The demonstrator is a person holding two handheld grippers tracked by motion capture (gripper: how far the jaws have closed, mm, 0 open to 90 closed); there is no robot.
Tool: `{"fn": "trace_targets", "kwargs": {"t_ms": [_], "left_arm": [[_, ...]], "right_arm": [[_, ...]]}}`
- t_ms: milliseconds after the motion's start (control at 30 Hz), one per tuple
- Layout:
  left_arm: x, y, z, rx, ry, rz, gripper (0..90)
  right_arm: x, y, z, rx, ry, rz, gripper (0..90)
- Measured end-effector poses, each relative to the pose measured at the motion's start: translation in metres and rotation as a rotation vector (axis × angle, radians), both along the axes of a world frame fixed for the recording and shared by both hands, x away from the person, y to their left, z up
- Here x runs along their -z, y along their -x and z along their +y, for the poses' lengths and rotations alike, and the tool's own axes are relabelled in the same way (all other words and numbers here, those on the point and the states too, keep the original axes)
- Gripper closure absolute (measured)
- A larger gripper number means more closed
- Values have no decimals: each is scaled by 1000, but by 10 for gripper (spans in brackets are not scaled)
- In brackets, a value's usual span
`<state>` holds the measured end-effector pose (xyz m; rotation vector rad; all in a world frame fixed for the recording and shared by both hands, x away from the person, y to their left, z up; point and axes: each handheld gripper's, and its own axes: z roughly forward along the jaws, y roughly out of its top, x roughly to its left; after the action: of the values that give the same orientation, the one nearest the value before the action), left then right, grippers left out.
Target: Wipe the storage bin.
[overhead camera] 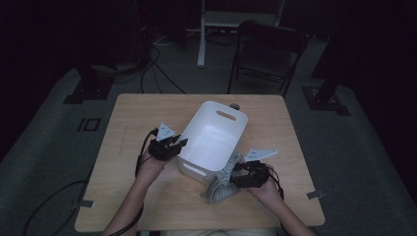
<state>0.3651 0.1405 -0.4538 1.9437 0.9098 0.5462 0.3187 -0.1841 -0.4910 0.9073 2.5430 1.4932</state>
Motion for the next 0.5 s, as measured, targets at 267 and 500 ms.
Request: {"fn": "trace_targets", "kwargs": {"t_ms": [267,500], "left_arm": [[0,0,-1,-3,-5,2,718],[0,1,-1,-1,-5,-1,709]], "right_arm": [[10,-6,0,-19,21,19,374],[24,-14,2,-35,83,72,372]]}}
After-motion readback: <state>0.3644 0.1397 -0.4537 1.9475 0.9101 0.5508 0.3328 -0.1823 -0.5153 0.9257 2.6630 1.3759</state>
